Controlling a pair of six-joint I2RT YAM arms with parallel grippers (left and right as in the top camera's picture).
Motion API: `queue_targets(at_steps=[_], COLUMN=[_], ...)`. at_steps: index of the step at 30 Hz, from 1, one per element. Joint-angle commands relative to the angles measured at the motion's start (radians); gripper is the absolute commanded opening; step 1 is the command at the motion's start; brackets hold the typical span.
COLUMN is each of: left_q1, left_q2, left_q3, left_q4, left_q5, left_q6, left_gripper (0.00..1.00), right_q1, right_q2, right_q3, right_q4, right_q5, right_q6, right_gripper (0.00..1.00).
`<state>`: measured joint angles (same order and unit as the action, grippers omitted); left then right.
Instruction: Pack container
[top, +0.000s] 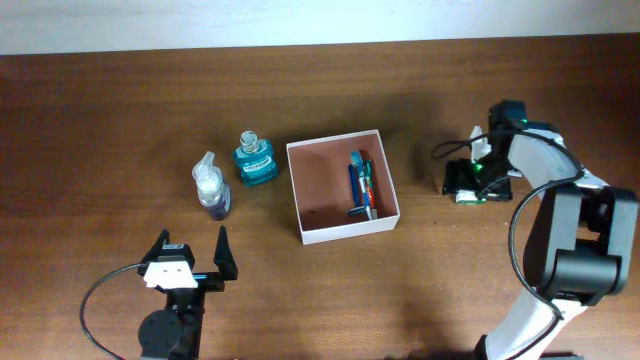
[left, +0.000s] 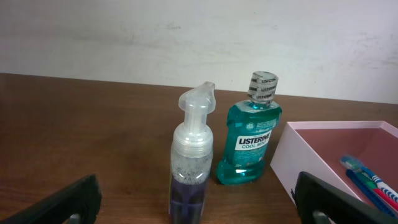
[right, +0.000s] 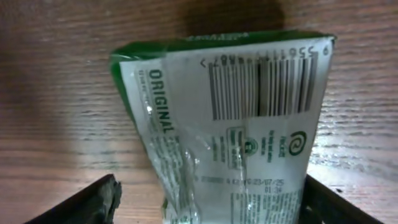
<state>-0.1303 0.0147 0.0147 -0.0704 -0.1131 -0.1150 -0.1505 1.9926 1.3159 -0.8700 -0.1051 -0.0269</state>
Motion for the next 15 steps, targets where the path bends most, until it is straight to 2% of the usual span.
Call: queue_targets(at_steps=[1, 8, 15], left_q1=[0.005, 0.005, 0.005], left_q2=[-0.009, -0.009, -0.009], left_q3=[-0.006, -0.006, -0.006], left_q4=[0.002, 0.002, 0.002], left_q5=[-0.015, -0.015, -0.015], left_q6=[0.016, 0.016, 0.016], left_gripper=[0.99, 0.99, 0.99], right_q1=[0.013, 0.005, 0.006], right_q2=[0.026, 0.026, 0.026], right_q3=[-0.034, -0.037, -0.037], right_q4=[0.002, -0.047, -0.034], right_q5=[0.092, 0.117, 0.117], right_q6=[-0.002, 0.002, 0.002], right_gripper=[0.74, 0.64, 0.58])
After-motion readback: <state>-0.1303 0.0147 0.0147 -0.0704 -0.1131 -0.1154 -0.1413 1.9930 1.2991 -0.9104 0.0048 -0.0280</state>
